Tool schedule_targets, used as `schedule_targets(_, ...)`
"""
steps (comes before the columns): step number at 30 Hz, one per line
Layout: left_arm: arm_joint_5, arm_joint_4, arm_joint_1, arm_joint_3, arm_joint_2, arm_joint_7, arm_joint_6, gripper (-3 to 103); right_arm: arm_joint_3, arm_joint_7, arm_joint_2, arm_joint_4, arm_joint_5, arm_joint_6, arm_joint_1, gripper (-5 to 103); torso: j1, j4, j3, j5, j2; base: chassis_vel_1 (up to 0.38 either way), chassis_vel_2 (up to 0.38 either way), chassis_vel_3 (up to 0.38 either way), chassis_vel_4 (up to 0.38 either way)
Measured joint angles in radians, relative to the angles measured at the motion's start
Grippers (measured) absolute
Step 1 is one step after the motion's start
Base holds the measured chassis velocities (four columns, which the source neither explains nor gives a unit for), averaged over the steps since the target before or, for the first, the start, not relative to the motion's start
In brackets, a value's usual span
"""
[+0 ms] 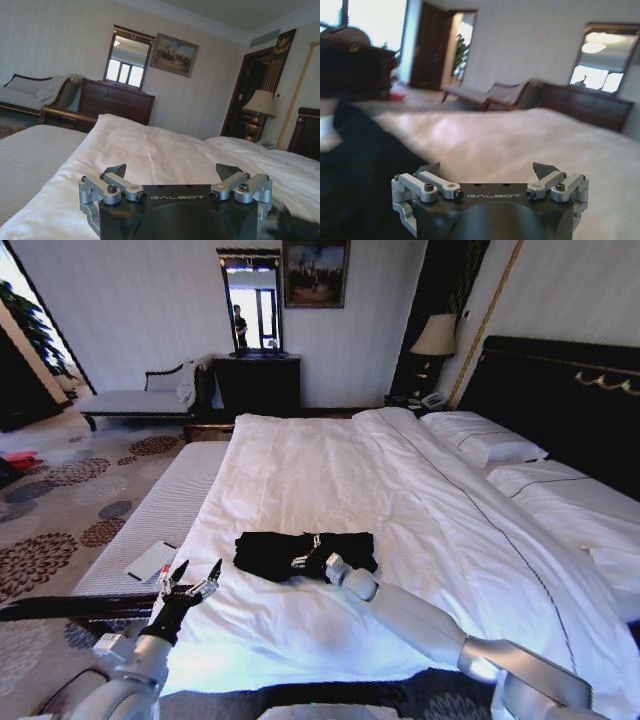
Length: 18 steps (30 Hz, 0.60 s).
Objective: Fold the clothes on the bed.
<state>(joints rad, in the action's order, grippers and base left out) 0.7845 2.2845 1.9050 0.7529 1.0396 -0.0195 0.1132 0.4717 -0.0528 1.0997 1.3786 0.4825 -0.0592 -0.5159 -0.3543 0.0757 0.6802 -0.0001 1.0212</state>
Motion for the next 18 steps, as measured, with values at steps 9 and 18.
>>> schedule_targets(9,-0.008,0.017,0.001,-0.012,0.001,-0.008,-0.006,100,0.012,0.026,0.194,-0.240,0.009,-0.019,0.156,100,0.000,-0.0006,0.000,-0.0001,0.000,0.000,0.000,0.000,0.000)
schedule_targets(18,0.004,0.013,0.004,0.007,-0.001,-0.011,-0.008,100,0.065,0.046,0.254,-0.336,-0.043,-0.043,0.130,100,0.000,0.0000,0.000,0.0000,0.000,0.000,0.000,0.000,0.000)
